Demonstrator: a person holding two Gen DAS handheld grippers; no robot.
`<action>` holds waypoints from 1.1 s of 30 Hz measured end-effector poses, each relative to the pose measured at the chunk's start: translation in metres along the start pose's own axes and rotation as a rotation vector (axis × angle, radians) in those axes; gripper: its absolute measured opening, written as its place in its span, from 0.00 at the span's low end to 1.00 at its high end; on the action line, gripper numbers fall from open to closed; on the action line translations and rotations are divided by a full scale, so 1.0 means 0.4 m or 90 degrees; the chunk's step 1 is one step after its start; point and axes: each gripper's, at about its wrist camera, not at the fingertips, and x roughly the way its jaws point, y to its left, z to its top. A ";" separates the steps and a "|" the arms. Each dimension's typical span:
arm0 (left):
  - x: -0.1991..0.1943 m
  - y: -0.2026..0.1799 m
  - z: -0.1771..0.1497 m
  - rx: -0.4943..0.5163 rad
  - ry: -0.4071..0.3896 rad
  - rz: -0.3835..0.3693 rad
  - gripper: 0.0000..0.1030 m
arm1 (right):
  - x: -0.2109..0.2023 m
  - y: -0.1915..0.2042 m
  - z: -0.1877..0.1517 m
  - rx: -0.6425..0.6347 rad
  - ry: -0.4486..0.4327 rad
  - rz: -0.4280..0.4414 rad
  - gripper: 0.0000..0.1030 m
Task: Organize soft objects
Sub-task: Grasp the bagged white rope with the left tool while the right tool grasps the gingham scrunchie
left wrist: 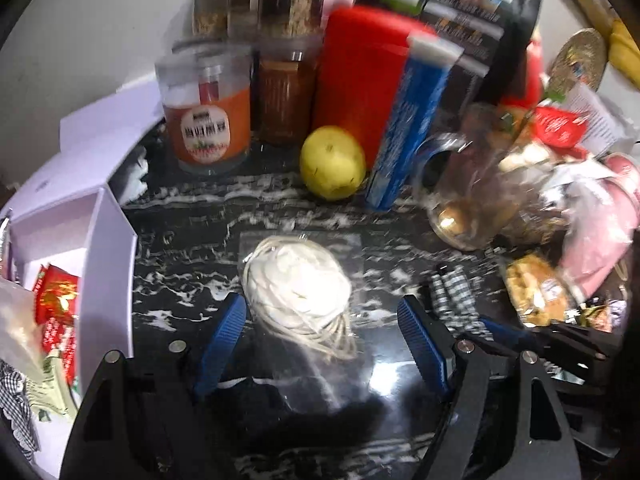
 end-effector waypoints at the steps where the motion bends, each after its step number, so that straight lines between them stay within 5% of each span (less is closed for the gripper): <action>1: 0.016 0.002 0.000 -0.001 0.009 0.005 0.76 | 0.000 0.001 0.000 -0.001 0.000 -0.001 0.20; 11: 0.062 -0.005 -0.016 0.044 -0.008 0.057 0.76 | 0.010 0.001 -0.002 0.000 0.003 0.006 0.22; 12: 0.060 -0.005 -0.018 0.043 -0.013 0.057 0.74 | 0.010 0.001 -0.003 -0.001 0.003 0.006 0.22; 14: 0.051 -0.005 -0.021 0.042 -0.025 0.048 0.54 | 0.011 0.003 -0.003 -0.006 0.003 0.004 0.22; 16: 0.046 -0.008 -0.025 0.049 -0.026 0.041 0.50 | 0.011 0.013 -0.005 -0.025 0.001 -0.003 0.21; 21: 0.014 -0.003 -0.047 0.022 -0.017 -0.002 0.49 | 0.007 0.023 -0.010 -0.027 -0.001 -0.007 0.20; 25: -0.031 -0.012 -0.090 0.026 -0.022 0.007 0.49 | -0.016 0.024 -0.022 -0.012 -0.012 -0.010 0.19; 33: -0.143 -0.049 -0.205 0.053 -0.017 -0.015 0.49 | -0.073 0.058 -0.130 0.005 0.008 0.018 0.19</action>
